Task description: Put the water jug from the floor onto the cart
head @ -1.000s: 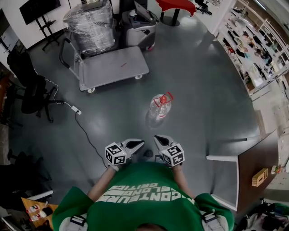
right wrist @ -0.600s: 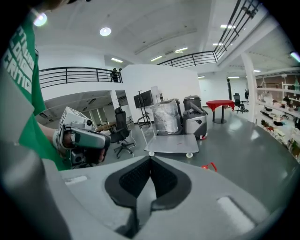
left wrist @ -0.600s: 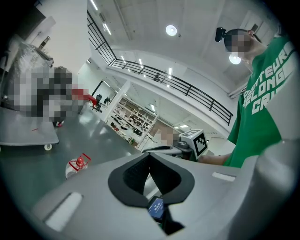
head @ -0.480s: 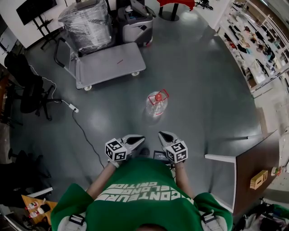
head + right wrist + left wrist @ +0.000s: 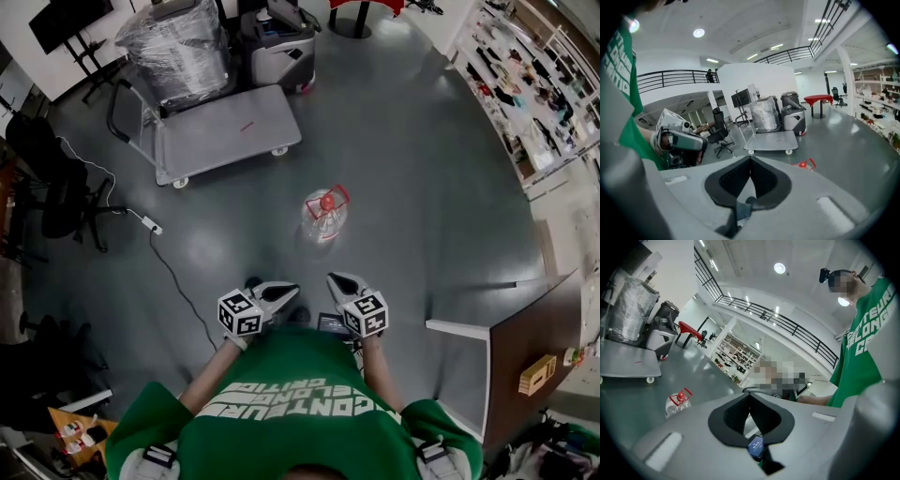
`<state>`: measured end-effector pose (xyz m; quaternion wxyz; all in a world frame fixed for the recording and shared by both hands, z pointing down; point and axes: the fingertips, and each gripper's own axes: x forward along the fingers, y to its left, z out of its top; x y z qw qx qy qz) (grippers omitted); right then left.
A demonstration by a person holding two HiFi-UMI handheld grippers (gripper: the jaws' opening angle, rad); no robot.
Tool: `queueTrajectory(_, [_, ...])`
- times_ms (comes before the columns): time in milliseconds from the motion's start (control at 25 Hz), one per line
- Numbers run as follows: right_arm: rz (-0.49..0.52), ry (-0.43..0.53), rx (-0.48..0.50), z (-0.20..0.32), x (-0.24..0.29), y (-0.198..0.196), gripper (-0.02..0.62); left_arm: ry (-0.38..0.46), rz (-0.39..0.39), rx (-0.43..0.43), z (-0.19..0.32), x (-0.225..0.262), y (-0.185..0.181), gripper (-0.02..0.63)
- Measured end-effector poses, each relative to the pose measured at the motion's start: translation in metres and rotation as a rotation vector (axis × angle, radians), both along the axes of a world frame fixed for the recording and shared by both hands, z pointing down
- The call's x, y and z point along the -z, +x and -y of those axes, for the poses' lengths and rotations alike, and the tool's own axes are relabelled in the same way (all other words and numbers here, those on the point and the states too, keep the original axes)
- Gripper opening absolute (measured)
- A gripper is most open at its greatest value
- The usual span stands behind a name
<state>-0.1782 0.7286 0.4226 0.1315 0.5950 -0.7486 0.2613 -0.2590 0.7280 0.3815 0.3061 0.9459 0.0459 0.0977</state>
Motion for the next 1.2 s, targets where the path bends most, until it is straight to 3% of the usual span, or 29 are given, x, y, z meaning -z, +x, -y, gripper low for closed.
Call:
queueTrajectory(320, [-0.008,-0.016,-0.004,0.023,0.001,0.003,-0.008,0.002,-0.018,-0.017,0.027,0.004,0.011,0.009])
queueTrajectory(800, [-0.031,-0.044,0.011,0.088,0.009,-0.016,-0.007,-0.011,-0.049,-0.02,0.103,0.013,-0.001,0.009])
queueTrajectory(1200, [-0.049,-0.079,0.011,0.148,-0.001,-0.049,-0.007,-0.025,-0.062,-0.002,0.164,0.009,-0.037,0.009])
